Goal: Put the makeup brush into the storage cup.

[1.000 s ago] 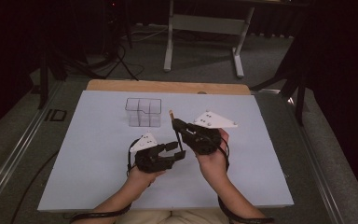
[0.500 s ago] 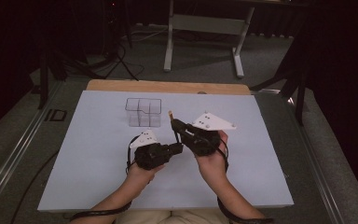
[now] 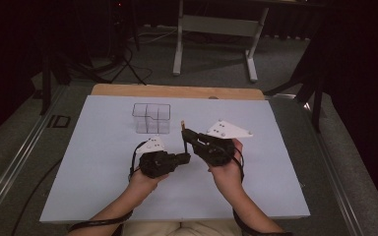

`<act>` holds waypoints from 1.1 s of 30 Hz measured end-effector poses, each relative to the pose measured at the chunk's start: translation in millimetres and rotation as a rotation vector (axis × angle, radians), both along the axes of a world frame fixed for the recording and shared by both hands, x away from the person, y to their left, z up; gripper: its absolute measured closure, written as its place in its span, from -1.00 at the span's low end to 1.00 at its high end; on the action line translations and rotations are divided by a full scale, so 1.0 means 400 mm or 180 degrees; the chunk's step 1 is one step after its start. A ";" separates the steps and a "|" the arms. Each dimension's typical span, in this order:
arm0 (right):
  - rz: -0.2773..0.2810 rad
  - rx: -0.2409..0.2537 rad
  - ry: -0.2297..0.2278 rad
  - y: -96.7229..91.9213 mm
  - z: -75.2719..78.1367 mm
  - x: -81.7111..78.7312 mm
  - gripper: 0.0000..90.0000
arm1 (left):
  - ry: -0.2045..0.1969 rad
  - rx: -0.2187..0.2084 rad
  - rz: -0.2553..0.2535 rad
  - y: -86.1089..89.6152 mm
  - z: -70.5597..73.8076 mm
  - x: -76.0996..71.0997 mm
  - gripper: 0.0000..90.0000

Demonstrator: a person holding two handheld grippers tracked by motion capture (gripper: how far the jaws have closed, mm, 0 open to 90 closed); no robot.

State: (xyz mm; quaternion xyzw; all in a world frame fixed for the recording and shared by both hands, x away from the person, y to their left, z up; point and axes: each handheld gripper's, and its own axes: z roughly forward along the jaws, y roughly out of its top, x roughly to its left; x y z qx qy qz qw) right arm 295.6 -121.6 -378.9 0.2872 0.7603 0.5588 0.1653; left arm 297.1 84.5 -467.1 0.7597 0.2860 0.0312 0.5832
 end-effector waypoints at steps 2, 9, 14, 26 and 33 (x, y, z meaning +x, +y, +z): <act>0.0113 0.0022 0.0053 -0.007 -0.001 0.003 0.85 | -0.0035 0.0056 -0.0036 0.004 0.001 -0.004 0.92; 0.0275 -0.0002 0.0096 -0.020 -0.009 0.003 0.71 | -0.0082 0.0155 -0.0147 0.011 -0.002 -0.016 0.92; 0.0383 0.0012 0.0176 -0.026 -0.022 0.007 0.60 | -0.0064 0.0174 -0.0198 0.012 -0.004 -0.022 0.92; 0.0768 0.0029 0.0323 -0.042 -0.064 0.014 0.55 | -0.0090 0.0126 -0.0338 0.028 -0.008 -0.024 0.92; 0.0959 0.0042 0.0329 -0.049 -0.087 0.026 0.57 | -0.0079 0.0134 -0.0403 0.032 -0.008 -0.024 0.92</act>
